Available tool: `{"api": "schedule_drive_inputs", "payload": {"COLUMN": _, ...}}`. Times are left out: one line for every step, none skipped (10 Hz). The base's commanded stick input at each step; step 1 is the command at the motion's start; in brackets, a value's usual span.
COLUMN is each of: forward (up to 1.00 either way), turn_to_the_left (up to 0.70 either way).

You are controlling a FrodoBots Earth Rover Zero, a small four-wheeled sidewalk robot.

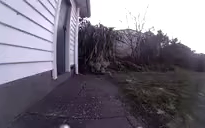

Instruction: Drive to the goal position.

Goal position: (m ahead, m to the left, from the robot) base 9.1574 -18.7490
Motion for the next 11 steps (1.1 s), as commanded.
{"api": "schedule_drive_inputs", "payload": {"forward": 0.00, "turn_to_the_left": 0.00}}
{"api": "schedule_drive_inputs", "payload": {"forward": 0.00, "turn_to_the_left": 0.00}}
{"api": "schedule_drive_inputs", "payload": {"forward": 0.00, "turn_to_the_left": 0.00}}
{"api": "schedule_drive_inputs", "payload": {"forward": 0.00, "turn_to_the_left": 0.00}}
{"api": "schedule_drive_inputs", "payload": {"forward": 0.00, "turn_to_the_left": -0.70}}
{"api": "schedule_drive_inputs", "payload": {"forward": 0.00, "turn_to_the_left": -0.70}}
{"api": "schedule_drive_inputs", "payload": {"forward": 0.00, "turn_to_the_left": -0.70}}
{"api": "schedule_drive_inputs", "payload": {"forward": 0.00, "turn_to_the_left": -0.69}}
{"api": "schedule_drive_inputs", "payload": {"forward": 0.00, "turn_to_the_left": -0.70}}
{"api": "schedule_drive_inputs", "payload": {"forward": 0.00, "turn_to_the_left": -0.70}}
{"api": "schedule_drive_inputs", "payload": {"forward": 0.00, "turn_to_the_left": -0.70}}
